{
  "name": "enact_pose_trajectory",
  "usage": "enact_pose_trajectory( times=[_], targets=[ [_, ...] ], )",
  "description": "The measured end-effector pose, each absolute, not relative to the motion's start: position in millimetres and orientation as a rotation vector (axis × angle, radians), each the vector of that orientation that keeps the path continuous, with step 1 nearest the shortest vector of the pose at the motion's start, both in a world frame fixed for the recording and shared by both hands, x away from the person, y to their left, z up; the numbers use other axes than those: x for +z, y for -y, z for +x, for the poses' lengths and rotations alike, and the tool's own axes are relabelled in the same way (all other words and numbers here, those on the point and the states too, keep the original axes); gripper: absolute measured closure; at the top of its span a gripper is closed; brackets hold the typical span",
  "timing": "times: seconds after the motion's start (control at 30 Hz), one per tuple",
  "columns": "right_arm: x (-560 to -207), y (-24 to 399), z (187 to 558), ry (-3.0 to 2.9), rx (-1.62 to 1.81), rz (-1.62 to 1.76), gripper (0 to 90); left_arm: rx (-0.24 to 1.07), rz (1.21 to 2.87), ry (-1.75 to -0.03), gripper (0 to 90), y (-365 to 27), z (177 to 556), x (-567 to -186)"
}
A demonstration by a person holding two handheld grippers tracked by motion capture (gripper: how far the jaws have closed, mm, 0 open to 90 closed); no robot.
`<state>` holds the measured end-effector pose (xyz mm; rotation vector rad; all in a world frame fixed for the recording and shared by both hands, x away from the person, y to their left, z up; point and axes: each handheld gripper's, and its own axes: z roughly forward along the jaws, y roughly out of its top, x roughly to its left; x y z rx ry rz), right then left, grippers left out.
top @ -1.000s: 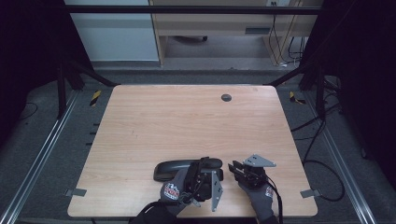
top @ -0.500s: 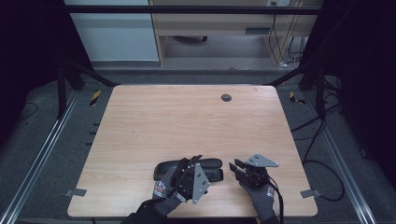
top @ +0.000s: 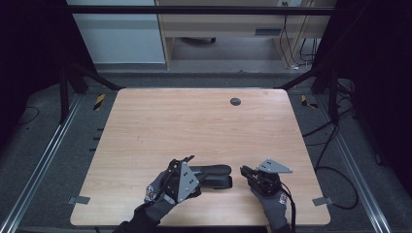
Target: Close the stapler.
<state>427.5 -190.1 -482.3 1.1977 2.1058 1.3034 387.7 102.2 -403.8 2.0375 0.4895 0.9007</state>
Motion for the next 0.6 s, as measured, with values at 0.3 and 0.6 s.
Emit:
enact_pose_trajectory(
  times=[0.3,0.6],
  targets=[
    [-471.0,187.5,424.1,-2.107,1.341,1.187,90.0,0.891,1.983,-0.593,33.7,-135.6,395.0,-401.0],
    [-457.6,178.2,420.6,-2.098,1.398,1.148,90.0,0.903,1.953,-0.694,33.7,-165.7,401.4,-408.3]
  ],
)
